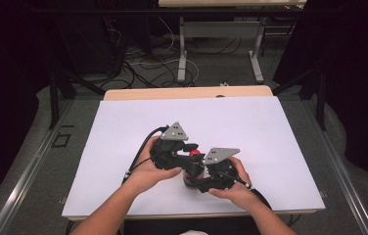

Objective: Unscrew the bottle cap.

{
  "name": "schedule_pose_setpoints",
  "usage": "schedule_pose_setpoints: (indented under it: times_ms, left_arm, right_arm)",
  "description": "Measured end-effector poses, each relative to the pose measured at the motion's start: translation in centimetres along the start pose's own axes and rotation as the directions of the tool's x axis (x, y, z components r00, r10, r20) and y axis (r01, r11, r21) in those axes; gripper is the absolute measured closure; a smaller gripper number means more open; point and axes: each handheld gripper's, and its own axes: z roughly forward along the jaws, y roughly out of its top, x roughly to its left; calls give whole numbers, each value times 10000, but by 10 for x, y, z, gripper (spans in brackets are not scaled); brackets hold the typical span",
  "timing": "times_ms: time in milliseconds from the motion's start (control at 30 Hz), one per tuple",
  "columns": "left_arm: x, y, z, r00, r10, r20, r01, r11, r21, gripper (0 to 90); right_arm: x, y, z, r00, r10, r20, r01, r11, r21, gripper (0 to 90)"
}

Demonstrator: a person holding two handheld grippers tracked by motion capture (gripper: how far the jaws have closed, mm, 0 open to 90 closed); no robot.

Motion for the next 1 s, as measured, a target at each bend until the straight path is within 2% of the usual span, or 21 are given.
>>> schedule_pose_setpoints:
  times_ms: [67, 133, 233, 300, 367, 433, 567, 600, 700, 733, 800, 833, 1000]
  left_arm:
    - [-5, 0, 3, 9983, -207, -537, 203, 9998, -77, 610]
    - [-10, -1, 5, 9954, -235, -926, 220, 9996, -177, 611]
    - [-12, 0, 6, 9945, -301, -999, 279, 9993, -232, 609]
    - [-10, 0, 5, 9961, -434, -774, 401, 9982, -437, 599]
    - [-7, 2, 2, 9978, -603, -271, 586, 9966, -585, 521]
    - [-4, 2, -2, 9981, -622, 17, 622, 9960, -645, 482]
    - [3, 3, -6, 9985, -186, 521, 214, 9983, -536, 457]
    - [5, 2, -6, 9978, -133, 644, 169, 9983, -550, 453]
    - [9, 0, -7, 9952, 393, 894, -365, 9988, -329, 464]
    - [10, 0, -7, 9933, 691, 928, -672, 9975, -232, 471]
    - [11, -1, -7, 9910, 920, 973, -918, 9958, -66, 488]
    - [13, -2, -6, 9910, 938, 959, -939, 9956, -34, 491]
    - [16, -3, -4, 9848, 919, 1471, -921, 9957, -55, 579]
  right_arm:
    - [-1, -1, 0, 9999, -29, 159, 27, 10000, 90, 307]
    - [-2, -1, 1, 9997, 34, 239, -37, 10000, 92, 307]
    - [-4, -2, 0, 9995, 105, 291, -108, 9999, 98, 307]
    - [-4, -1, -1, 9996, 113, 255, -114, 9999, 40, 307]
    - [-4, -1, -2, 9997, 127, 205, -126, 9999, -52, 306]
    - [-5, -1, -3, 9997, 137, 222, -136, 9999, -58, 306]
    - [-6, -1, -3, 10000, 57, -70, -57, 10000, -10, 306]
    - [-5, -1, -2, 10000, 35, -22, -35, 10000, -31, 306]
    - [-4, -1, -2, 9999, -25, -154, 24, 10000, -58, 306]
    - [-3, -1, -2, 9999, -36, -150, 35, 10000, -78, 306]
    - [-2, 0, -2, 9997, -59, -256, 57, 10000, -61, 305]
    - [-3, 0, -3, 9993, -94, -361, 93, 10000, -33, 306]
    - [-2, 0, -2, 9994, -94, -331, 92, 9999, -54, 306]
